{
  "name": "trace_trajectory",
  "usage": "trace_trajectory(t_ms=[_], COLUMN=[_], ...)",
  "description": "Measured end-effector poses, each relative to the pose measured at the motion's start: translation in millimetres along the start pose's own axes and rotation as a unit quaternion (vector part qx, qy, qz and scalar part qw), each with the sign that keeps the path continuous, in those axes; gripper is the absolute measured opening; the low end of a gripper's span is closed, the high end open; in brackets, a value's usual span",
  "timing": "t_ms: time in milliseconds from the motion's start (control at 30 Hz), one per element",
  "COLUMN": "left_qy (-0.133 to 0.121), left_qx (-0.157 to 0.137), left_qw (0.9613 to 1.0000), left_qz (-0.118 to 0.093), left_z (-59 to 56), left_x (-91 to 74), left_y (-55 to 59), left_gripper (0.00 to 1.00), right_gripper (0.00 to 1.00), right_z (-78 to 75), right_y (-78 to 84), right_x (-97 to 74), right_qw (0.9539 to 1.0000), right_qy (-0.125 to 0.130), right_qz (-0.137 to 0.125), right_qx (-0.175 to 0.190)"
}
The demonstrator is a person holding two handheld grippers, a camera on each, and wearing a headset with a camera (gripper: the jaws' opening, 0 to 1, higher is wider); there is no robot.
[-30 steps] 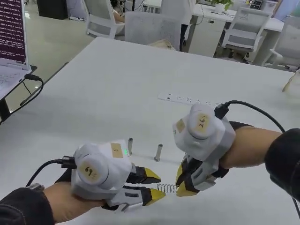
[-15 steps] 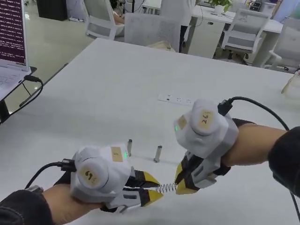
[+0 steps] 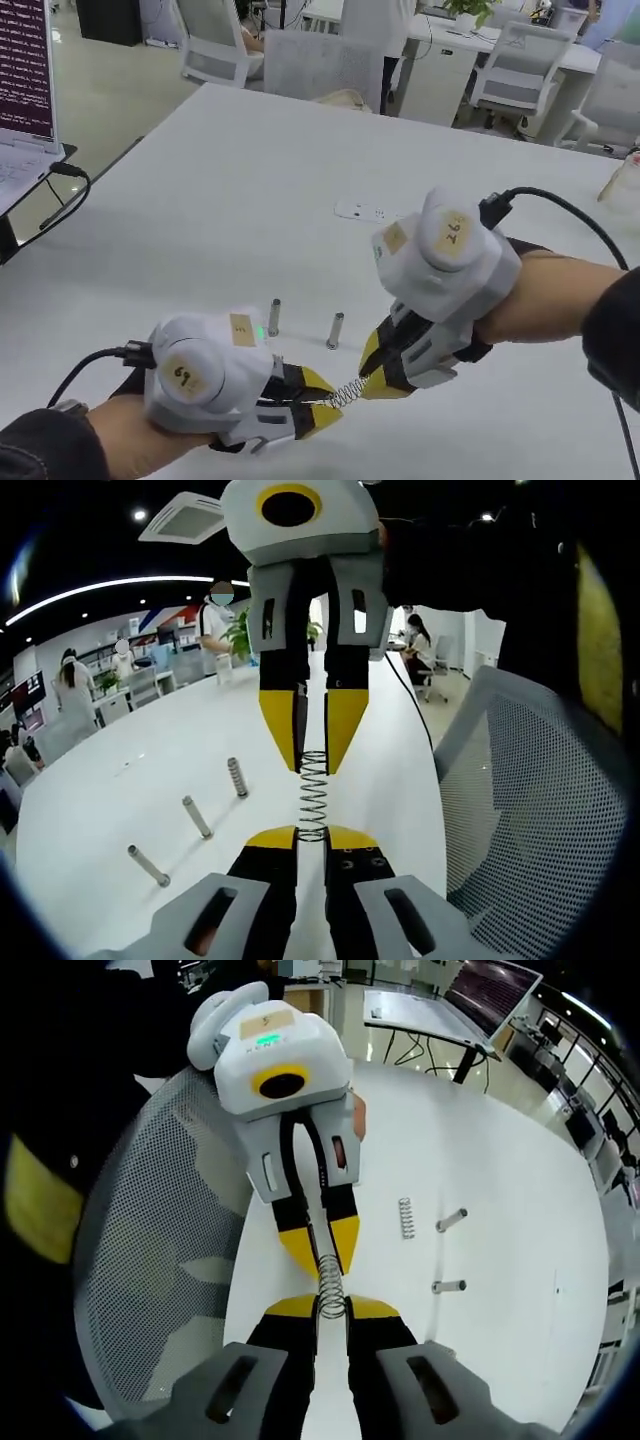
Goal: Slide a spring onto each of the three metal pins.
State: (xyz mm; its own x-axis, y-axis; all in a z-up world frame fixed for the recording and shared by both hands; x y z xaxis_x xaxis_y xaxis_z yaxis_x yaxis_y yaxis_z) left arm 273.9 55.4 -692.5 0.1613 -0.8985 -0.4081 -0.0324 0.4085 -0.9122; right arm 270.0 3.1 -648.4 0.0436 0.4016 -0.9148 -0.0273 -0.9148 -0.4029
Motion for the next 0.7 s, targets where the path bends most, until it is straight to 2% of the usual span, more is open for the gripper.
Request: trace_trajectory(t_ms=[167,300,533,700], left_qy=[0.001,0.005,0.011,0.011], left_qx=[0.003,-0.007,-0.016,-0.020], left_qw=[1.0000,0.9998,0.9996,0.9996], left_qz=[-0.009,-0.018,-0.020,-0.018], left_z=[0.2,1.3,0.8,1.9], left_x=[-0.9,-3.2,-3.6,-2.8], left_y=[-1.2,-2.2,-1.1,-0.3], left_gripper=[0.01,0.01,0.01,0.01], right_gripper=[0.08,0.08,0.08,0.08], right_z=[-0.4,-2.3,-2.6,-3.0], right_y=[-3.4,-0.8,5.1,9.5], right_x=[-3.6,-4.0,-2.0,-0.1], right_qw=[0.9997,0.9993,0.9955,0.9943], right_qy=[-0.002,-0.004,-0.026,-0.030], right_qz=[-0.022,-0.033,-0.073,-0.080], right_qx=[0.007,0.016,0.054,0.064])
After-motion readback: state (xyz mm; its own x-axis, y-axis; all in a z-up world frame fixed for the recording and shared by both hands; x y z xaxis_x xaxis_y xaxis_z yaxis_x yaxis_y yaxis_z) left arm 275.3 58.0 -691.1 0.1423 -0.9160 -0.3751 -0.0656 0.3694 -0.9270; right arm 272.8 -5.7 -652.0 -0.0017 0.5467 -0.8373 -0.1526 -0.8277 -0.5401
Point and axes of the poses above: the centre of the closed fingertips' face, and the gripper's own axes: x roughly forward along the fingers, z roughly to its left, y roughly out of its underside, the point moved 4 cm from there along -x, roughly backward along the fingers, and after that the axes turned 3 degrees about -x, right-handed, at the moved point
